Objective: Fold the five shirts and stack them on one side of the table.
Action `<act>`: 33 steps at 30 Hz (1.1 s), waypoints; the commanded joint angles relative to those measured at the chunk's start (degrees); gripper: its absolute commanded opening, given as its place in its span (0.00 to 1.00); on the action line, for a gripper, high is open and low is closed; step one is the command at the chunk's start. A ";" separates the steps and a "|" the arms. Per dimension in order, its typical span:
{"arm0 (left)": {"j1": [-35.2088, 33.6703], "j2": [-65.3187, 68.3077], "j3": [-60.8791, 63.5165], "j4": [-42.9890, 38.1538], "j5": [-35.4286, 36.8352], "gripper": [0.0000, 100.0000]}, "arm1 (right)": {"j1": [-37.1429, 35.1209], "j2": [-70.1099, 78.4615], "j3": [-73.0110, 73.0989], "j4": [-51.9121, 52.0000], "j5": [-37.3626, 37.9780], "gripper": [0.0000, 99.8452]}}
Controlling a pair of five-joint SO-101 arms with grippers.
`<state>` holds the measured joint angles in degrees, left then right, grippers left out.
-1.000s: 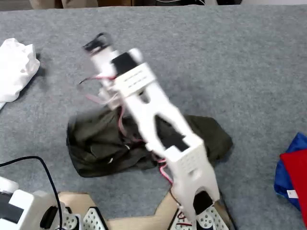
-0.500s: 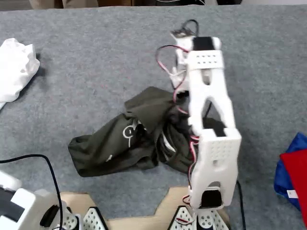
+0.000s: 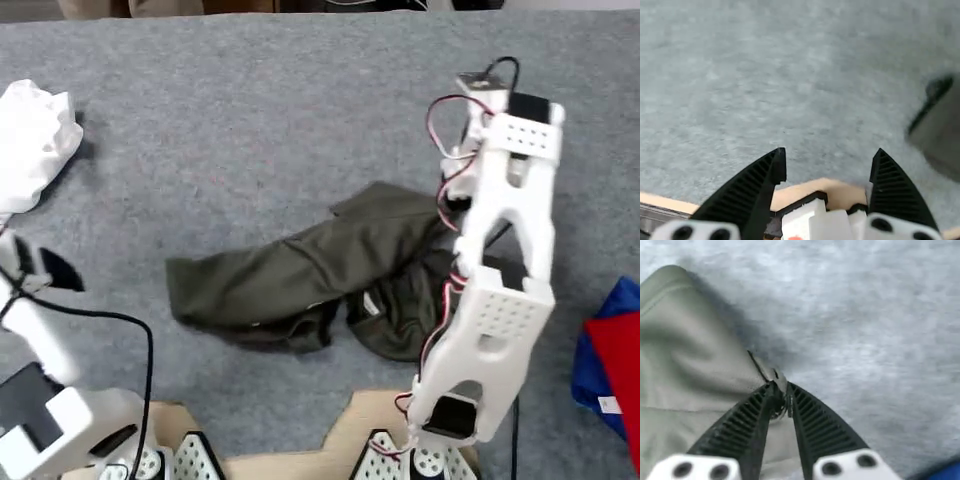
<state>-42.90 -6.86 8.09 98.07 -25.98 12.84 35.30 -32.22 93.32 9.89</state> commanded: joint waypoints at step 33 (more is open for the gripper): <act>44.31 16.92 7.21 -29.98 40.88 0.28 | 3.38 4.88 0.04 -22.15 13.01 0.01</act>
<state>0.70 8.35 19.16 68.70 12.18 16.79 40.48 -31.87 72.92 22.64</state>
